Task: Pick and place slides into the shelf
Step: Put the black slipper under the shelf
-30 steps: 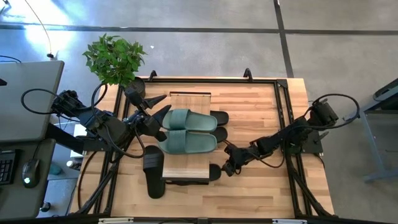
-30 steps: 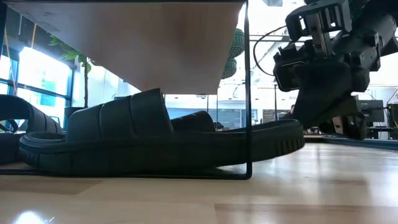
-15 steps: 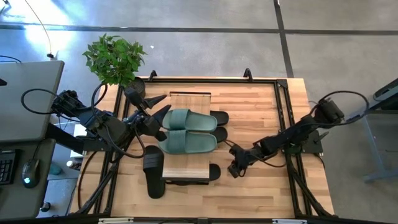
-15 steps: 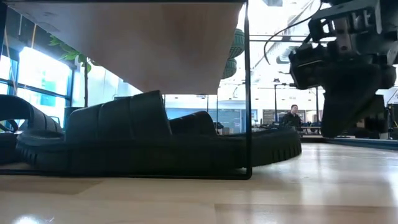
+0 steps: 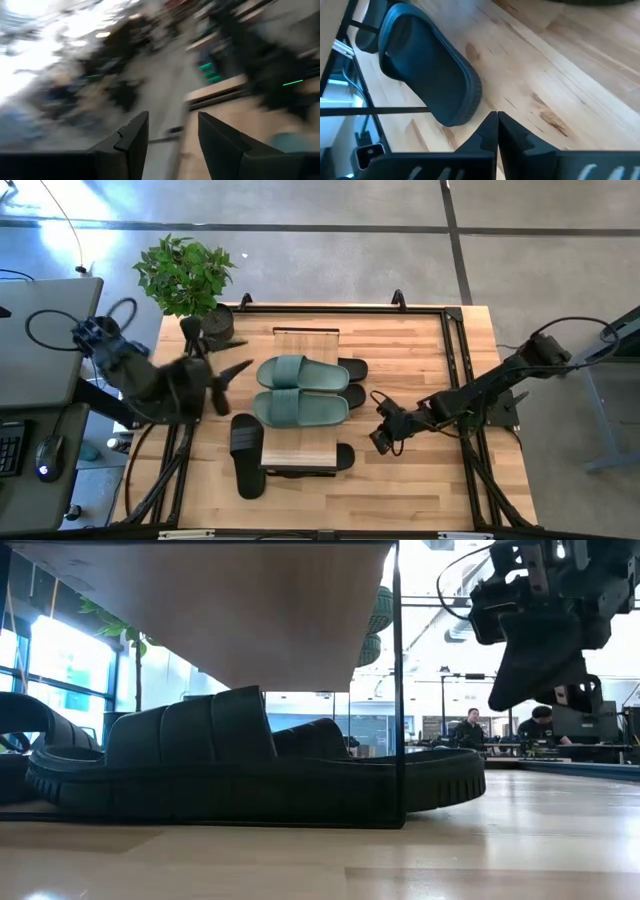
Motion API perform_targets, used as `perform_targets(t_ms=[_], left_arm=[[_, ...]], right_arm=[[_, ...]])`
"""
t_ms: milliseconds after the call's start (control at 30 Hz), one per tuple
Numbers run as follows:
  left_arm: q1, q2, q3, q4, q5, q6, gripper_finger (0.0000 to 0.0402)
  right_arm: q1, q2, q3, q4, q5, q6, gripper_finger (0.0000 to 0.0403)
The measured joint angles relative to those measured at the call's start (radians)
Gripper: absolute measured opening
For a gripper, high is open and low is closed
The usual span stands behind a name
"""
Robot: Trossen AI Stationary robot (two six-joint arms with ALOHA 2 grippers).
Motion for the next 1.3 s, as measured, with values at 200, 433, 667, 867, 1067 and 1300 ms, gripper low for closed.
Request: perform_targets(t_ms=[200,433,667,867,1067,1300], left_arm=[[-0.048,-0.058,0.001,-0.301,0.258,-0.416,0.0154],[-0.048,-0.032,0.0,-0.644,0.646,-0.955,0.0154],[-0.048,0.051,0.0,-0.901,0.895,-1.232,0.0154],[-0.048,0.147,-0.029,-0.992,0.93,-1.241,0.0154],[-0.049,0.178,-0.213,-0.99,0.956,-1.233,0.0154],[-0.118,0.146,-0.425,-0.687,0.967,-1.252,0.0154]], right_arm=[[0.0,-0.01,0.0,-0.031,-0.003,-0.016,0.0],[-0.002,-0.011,0.0,-0.073,-0.02,-0.001,0.0],[-0.002,-0.012,0.0,-0.082,-0.017,0.001,0.0],[-0.002,-0.012,0.0,-0.082,0.023,0.001,0.0],[0.0,-0.012,0.0,-0.086,0.029,0.0,0.0],[0.017,-0.012,0.0,-0.103,0.03,-0.002,0.0]])
